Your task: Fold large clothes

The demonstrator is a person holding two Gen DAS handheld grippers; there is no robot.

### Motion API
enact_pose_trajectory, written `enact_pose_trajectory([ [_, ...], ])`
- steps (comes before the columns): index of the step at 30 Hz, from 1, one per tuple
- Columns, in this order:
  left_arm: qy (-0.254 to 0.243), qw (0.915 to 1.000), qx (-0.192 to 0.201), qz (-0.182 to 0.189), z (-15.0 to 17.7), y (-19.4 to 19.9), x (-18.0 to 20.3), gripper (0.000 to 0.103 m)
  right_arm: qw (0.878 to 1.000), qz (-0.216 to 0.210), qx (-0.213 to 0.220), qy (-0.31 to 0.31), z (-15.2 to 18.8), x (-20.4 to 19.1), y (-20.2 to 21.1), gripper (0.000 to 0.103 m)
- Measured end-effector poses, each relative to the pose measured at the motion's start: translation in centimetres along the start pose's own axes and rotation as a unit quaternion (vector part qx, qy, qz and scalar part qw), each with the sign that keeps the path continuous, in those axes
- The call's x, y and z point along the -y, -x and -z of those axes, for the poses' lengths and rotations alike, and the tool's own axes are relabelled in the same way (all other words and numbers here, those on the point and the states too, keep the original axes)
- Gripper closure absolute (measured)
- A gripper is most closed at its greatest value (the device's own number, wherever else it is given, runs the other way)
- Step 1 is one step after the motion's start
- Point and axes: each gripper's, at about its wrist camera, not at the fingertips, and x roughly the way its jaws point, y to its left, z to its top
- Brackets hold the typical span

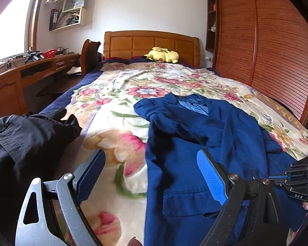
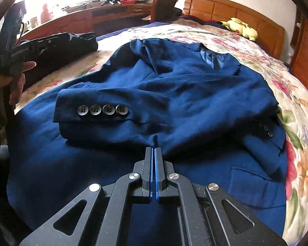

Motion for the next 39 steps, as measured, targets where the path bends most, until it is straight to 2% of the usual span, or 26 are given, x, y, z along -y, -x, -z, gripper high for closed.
enact_pose_trajectory([
  [4, -0.014, 0.9998, -0.005, 0.01, 0.3, 0.1, 1.0, 0.012, 1.0, 0.013, 0.013, -0.019, 0.3, -0.2, 1.0, 0.102],
  [9, -0.03, 0.9988, -0.02, 0.035, 0.6, 0.0, 2.7, 0.012, 0.998, 0.041, 0.026, -0.04, 0.7, 0.0, 2.4, 0.09],
  [12, -0.036, 0.9976, -0.031, 0.05, 0.9, -0.2, 3.5, 0.012, 0.996, 0.061, 0.043, -0.052, 1.1, 0.7, 3.9, 0.072],
  [13, -0.038, 0.9969, -0.038, 0.057, 1.0, -0.3, 3.7, 0.012, 0.995, 0.059, 0.049, -0.058, 1.2, 1.0, 4.3, 0.059],
  [14, -0.04, 0.9963, -0.044, 0.062, 1.2, -0.5, 4.0, 0.012, 0.995, 0.055, 0.055, -0.065, 1.4, 1.4, 4.7, 0.05],
  [19, -0.053, 0.991, -0.088, 0.086, 2.2, -1.9, 4.9, 0.012, 0.991, 0.099, 0.053, -0.076, 2.2, 3.1, 5.1, 0.05],
  [23, -0.066, 0.9863, -0.12, 0.092, 3.2, -2.9, 5.6, 0.012, 0.989, 0.119, 0.027, -0.085, 2.8, 4.4, 4.0, 0.05],
  [29, -0.067, 0.983, -0.14, 0.098, 3.8, -3.3, 5.6, 0.012, 0.987, 0.11, 0.008, -0.114, 2.7, 5.5, 2.8, 0.05],
  [34, -0.092, 0.9769, -0.163, 0.103, 4.5, -3.6, 6.8, 0.013, 0.987, 0.109, 0.006, -0.12, 2.8, 5.6, 2.3, 0.05],
  [37, -0.103, 0.9742, -0.176, 0.097, 4.9, -3.9, 7.3, 0.024, 0.987, 0.107, 0.01, -0.122, 3.0, 5.7, 2.2, 0.05],
  [38, -0.103, 0.9735, -0.181, 0.095, 4.9, -4.1, 7.3, 0.036, 0.987, 0.106, 0.01, -0.123, 3.1, 5.8, 2.1, 0.05],
  [39, -0.103, 0.9723, -0.188, 0.093, 5.1, -4.3, 7.3, 0.043, 0.987, 0.105, 0.011, -0.124, 3.2, 5.8, 2.0, 0.05],
])
